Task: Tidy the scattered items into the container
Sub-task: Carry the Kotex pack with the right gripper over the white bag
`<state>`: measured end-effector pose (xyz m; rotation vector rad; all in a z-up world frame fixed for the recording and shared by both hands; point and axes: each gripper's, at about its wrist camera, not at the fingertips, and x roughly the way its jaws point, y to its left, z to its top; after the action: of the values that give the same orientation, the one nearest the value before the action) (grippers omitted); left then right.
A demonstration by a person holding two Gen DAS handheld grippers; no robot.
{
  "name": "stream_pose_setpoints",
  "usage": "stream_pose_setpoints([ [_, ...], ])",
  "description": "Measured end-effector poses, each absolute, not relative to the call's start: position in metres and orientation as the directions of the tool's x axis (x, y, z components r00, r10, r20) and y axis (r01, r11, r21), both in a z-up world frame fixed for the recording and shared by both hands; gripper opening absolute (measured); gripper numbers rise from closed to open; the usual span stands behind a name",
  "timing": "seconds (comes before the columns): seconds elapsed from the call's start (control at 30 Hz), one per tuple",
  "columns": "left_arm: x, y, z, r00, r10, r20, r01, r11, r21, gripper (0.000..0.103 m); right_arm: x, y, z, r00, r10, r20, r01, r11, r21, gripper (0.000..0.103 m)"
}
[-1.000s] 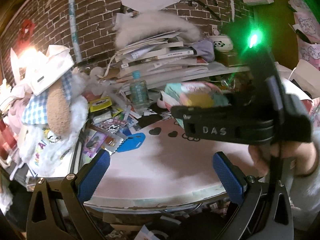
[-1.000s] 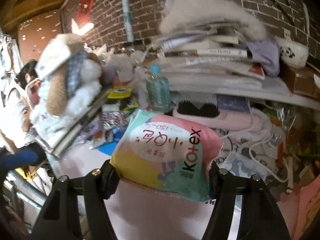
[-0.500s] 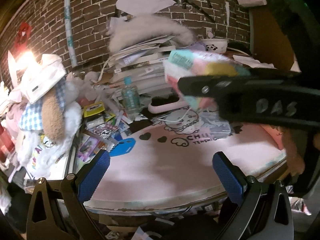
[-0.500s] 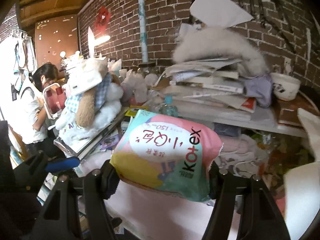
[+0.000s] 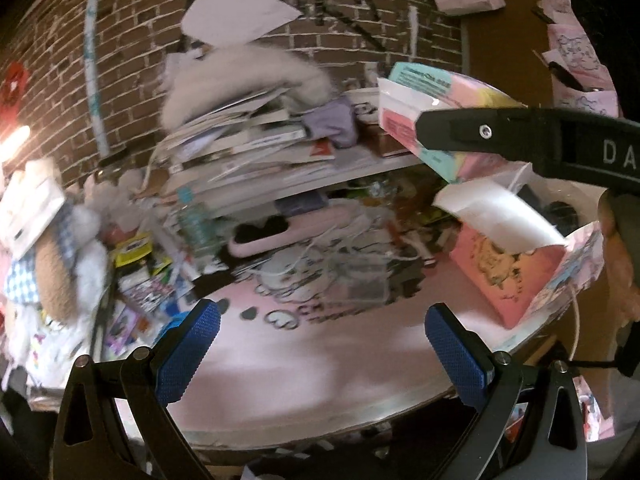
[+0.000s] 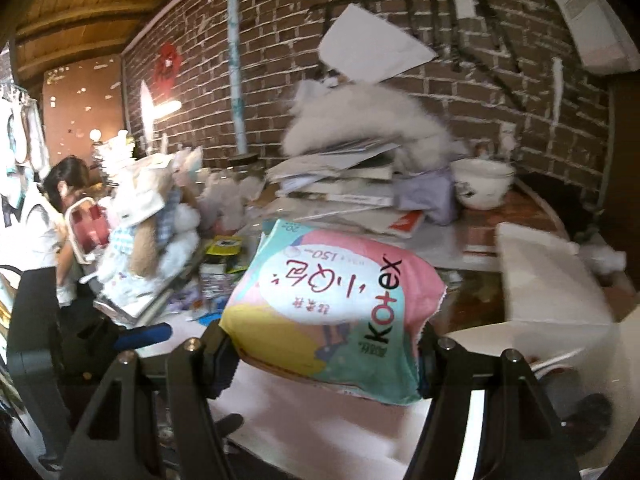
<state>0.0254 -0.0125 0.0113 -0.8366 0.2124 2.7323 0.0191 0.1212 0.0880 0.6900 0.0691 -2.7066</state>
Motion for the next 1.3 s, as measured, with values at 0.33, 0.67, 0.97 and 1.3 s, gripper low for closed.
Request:
stream_pose_setpoints([
  [0.33,0.022,0.029,0.010,-0.772,0.255,-0.582,-0.377,-0.921,0.095,0.103,0.031,0.205,0.099,-0.835,-0.152,-0.528,0.202,-0.979,-0.038,0.063],
  [0.67,0.018,0.039,0.001,-0.750,0.252,-0.611,-0.389,-0.916,0.100,0.103,0.037,0.291,0.099,-0.795,0.023,-0.606,0.053,-0.993,-0.107,0.064],
  [0.97,0.013,0.037,-0.006,-0.738,0.237,-0.632,-0.376,-0.922,0.093,0.103,0.023,0.312,0.082,-0.729,0.168,-0.664,0.015,-0.966,-0.260,0.064],
  [1.3,0.010,0.033,-0.008,-0.735,0.236,-0.636,-0.367,-0.927,0.080,0.103,0.008,0.304,0.068,-0.698,0.299,-0.651,0.048,-0.887,-0.459,0.064],
])
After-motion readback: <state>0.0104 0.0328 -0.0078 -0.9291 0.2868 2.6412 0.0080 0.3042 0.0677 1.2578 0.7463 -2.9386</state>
